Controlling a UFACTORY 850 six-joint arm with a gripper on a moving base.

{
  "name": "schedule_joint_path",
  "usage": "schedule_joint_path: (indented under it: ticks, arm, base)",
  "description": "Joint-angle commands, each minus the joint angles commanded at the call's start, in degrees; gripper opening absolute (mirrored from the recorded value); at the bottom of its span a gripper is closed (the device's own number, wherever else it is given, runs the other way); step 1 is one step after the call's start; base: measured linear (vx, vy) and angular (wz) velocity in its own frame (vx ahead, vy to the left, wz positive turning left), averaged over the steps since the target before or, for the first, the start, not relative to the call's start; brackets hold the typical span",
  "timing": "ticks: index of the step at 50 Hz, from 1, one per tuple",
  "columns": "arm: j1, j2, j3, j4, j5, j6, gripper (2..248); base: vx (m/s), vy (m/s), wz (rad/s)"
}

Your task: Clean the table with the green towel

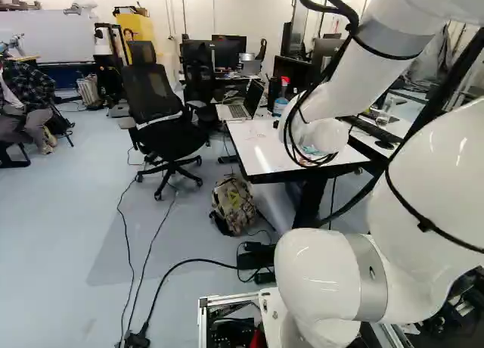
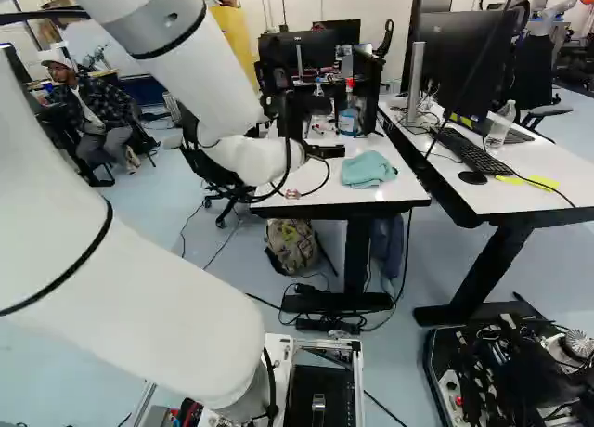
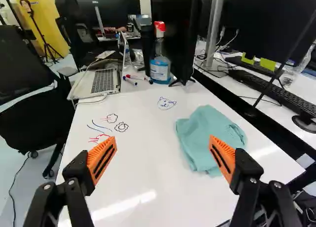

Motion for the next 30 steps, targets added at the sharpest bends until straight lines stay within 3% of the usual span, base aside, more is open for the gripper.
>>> schedule_joint_path:
  ticks: [30]
  arm:
    - [-3.6, -5.0, -8.9, 3.0, -11.9, 0.0, 247]
  base:
    - [0.000, 0.000, 0.000]
